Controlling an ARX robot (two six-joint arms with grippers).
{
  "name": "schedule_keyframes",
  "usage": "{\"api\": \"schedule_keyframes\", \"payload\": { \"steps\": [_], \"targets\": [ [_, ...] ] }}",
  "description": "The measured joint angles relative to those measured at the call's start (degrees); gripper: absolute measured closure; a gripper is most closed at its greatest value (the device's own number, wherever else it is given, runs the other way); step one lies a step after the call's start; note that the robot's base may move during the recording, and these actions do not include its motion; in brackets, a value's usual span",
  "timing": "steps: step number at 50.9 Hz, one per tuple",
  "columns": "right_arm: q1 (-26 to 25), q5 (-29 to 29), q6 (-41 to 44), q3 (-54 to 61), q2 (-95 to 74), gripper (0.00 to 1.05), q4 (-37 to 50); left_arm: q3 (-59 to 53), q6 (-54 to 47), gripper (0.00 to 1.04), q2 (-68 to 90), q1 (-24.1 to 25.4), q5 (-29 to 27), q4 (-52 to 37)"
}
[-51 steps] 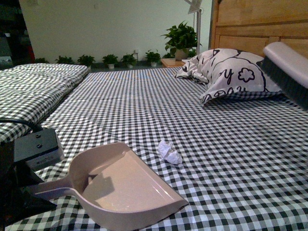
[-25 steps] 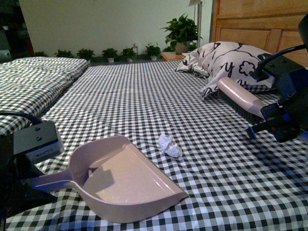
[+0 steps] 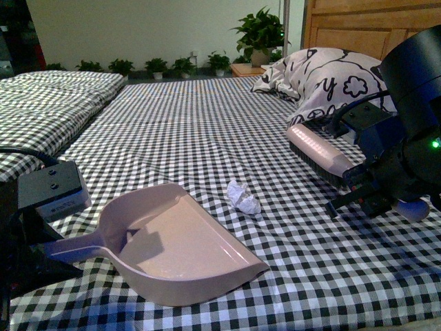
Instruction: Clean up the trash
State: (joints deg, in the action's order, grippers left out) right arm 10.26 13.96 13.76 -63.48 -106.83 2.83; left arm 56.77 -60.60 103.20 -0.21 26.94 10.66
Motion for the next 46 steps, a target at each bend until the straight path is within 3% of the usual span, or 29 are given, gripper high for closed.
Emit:
{"api": "schedule_keyframes", "payload": {
  "steps": [31,46],
  "targets": [
    [4.35,-2.08,-1.64,9.75,0.04,0.85,5.16,0.0,0.0,0.79,0.0,0.0,0.0,0.0],
    [9.35,-6.01,-6.12,14.23,2.47,0.85,6.56,0.0,-0.02,0.79,0.0,0.0,0.0,0.0]
  ]
}}
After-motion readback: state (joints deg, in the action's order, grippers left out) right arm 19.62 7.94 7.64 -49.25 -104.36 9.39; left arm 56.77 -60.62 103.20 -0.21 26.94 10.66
